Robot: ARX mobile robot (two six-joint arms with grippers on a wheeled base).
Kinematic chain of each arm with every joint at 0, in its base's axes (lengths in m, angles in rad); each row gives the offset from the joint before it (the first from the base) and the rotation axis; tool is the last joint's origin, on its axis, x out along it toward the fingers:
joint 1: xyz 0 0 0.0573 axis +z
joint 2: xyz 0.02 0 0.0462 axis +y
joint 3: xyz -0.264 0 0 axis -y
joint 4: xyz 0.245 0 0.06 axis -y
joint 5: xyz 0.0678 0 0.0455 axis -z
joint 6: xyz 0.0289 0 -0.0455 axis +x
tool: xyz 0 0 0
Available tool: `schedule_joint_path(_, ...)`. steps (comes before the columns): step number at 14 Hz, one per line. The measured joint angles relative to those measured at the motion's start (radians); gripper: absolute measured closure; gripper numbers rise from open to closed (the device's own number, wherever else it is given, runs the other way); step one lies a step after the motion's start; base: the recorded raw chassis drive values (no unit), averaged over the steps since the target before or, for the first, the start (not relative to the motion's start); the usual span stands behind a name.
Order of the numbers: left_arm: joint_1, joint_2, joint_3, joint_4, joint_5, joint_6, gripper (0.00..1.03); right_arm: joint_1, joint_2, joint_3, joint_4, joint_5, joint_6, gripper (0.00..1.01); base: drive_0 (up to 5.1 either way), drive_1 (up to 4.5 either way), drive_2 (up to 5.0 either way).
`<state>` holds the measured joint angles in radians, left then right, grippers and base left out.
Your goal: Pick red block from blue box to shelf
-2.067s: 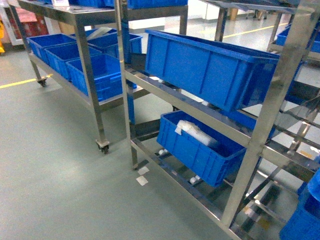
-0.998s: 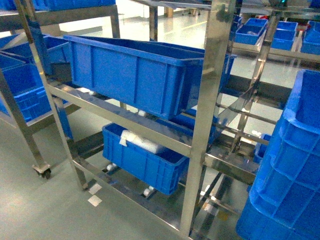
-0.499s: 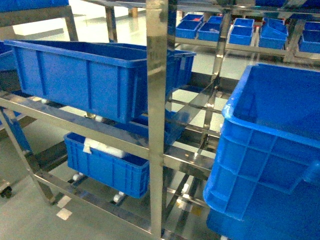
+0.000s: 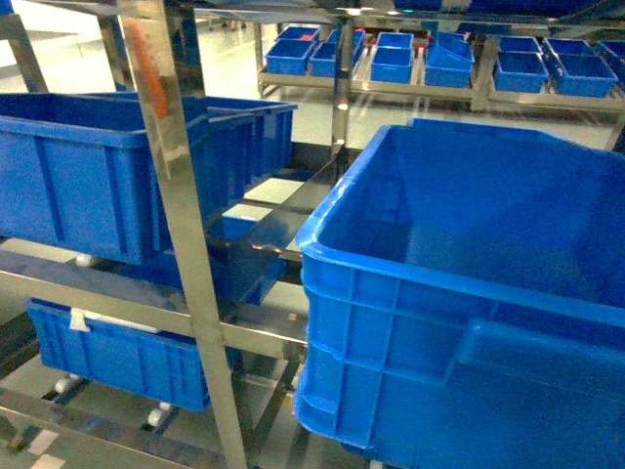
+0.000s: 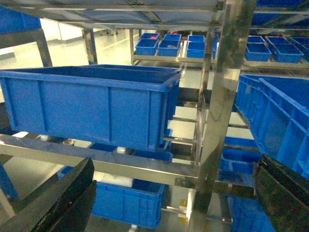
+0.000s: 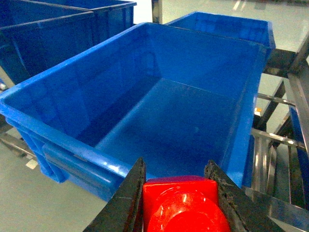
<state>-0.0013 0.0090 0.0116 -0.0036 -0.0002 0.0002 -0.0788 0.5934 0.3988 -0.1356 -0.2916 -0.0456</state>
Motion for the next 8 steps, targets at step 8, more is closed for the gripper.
schedule_joint_path(8, -0.001, 0.000, 0.000, 0.000, 0.000, 0.000, 0.05, 0.000, 0.000, 0.000, -0.001, 0.002, 0.000, 0.73, -1.5, 0.63, -3.7)
